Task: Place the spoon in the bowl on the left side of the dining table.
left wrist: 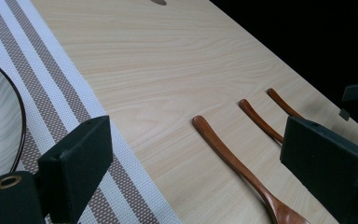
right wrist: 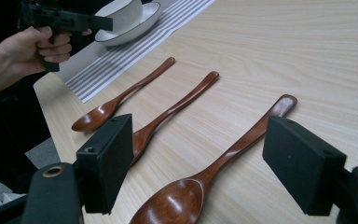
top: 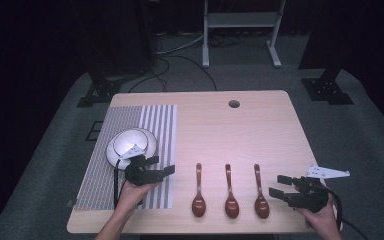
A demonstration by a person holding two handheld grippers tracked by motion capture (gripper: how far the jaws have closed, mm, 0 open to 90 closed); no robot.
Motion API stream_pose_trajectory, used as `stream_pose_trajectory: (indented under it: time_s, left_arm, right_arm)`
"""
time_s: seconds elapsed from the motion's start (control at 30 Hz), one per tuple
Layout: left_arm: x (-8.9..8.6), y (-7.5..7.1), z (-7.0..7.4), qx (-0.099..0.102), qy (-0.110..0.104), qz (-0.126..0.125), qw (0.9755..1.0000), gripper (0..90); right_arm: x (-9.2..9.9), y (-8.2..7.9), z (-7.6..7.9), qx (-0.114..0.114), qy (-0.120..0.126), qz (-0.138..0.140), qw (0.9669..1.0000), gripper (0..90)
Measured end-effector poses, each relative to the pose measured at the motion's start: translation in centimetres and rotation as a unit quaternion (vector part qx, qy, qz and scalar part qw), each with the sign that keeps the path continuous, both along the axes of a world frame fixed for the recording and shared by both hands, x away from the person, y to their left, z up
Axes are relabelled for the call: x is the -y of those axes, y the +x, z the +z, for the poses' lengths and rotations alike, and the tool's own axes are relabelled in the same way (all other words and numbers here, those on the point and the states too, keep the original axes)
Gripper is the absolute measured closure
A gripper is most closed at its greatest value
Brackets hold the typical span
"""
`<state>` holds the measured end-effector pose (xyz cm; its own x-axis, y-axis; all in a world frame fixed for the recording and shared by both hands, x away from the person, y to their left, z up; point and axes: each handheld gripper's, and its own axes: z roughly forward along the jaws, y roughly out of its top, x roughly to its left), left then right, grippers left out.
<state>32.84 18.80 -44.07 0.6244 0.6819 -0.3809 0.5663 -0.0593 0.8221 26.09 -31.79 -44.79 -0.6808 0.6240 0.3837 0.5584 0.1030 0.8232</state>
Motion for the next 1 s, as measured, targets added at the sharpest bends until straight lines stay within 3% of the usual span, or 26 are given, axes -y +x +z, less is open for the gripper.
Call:
stream_pose_trajectory:
  time_s: [0.13,0.47,0.6,1.0]
  left_arm:
    - [0.1,0.0,-0.2,-0.004,0.005,-0.002,1.0000,8.3]
    - [0.0,0.4,0.1,0.002,0.011,0.003,0.9999,8.3]
    - [0.1,0.3,0.1,0.010,0.023,-0.001,0.9997,8.3]
    - [0.4,0.0,0.2,0.014,0.025,-0.008,0.9996,8.3]
  right_arm:
    - [0.0,0.3,0.1,-0.005,0.007,0.004,1.0000,23.6]
    - [-1.5,1.1,0.5,-0.013,-0.001,0.035,0.9993,23.7]
    - [-2.5,1.4,0.9,-0.011,-0.004,0.052,0.9986,24.1]
    - [-5.4,1.8,2.1,-0.014,-0.013,0.099,0.9949,24.5]
